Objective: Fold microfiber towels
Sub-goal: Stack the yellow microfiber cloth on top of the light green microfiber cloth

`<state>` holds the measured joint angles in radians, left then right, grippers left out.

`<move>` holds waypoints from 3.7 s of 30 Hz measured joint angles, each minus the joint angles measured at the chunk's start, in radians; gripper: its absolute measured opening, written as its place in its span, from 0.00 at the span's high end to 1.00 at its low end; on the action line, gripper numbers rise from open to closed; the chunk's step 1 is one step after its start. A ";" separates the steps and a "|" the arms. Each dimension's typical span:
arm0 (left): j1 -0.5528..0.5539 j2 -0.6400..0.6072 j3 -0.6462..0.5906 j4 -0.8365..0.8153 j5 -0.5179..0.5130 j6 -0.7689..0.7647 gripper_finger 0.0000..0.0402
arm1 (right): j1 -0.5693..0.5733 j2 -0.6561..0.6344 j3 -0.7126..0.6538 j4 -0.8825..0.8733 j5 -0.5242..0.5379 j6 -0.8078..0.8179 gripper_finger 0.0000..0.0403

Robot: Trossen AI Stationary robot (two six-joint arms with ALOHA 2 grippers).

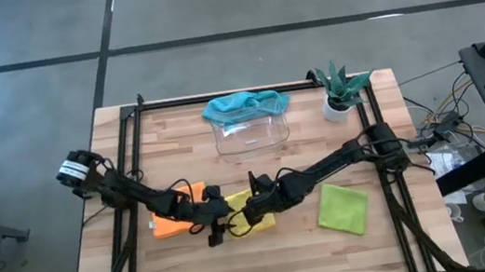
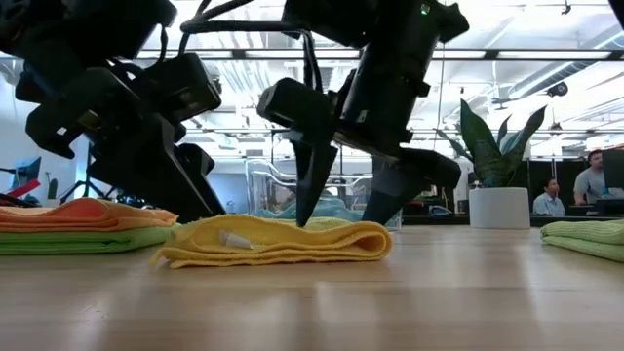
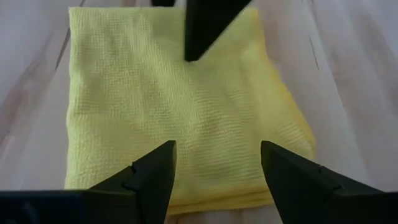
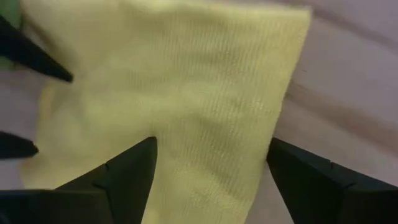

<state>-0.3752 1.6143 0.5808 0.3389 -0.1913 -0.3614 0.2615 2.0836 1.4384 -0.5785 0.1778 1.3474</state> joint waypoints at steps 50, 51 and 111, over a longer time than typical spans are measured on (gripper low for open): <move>0.000 -0.009 0.016 0.023 -0.026 0.005 0.45 | 0.272 -0.361 -0.066 -0.889 -0.208 0.662 0.97; 0.000 -0.009 0.016 0.023 -0.026 0.005 0.45 | 0.272 -0.362 -0.081 -0.890 -0.213 0.668 0.97; 0.000 -0.009 0.016 0.046 -0.026 0.003 0.45 | 0.282 -0.458 -0.434 -0.689 -0.315 0.501 0.97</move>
<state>-0.3752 1.6054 0.5972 0.3853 -0.2169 -0.3584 0.5439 1.6260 1.0040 -1.2670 -0.1371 1.8482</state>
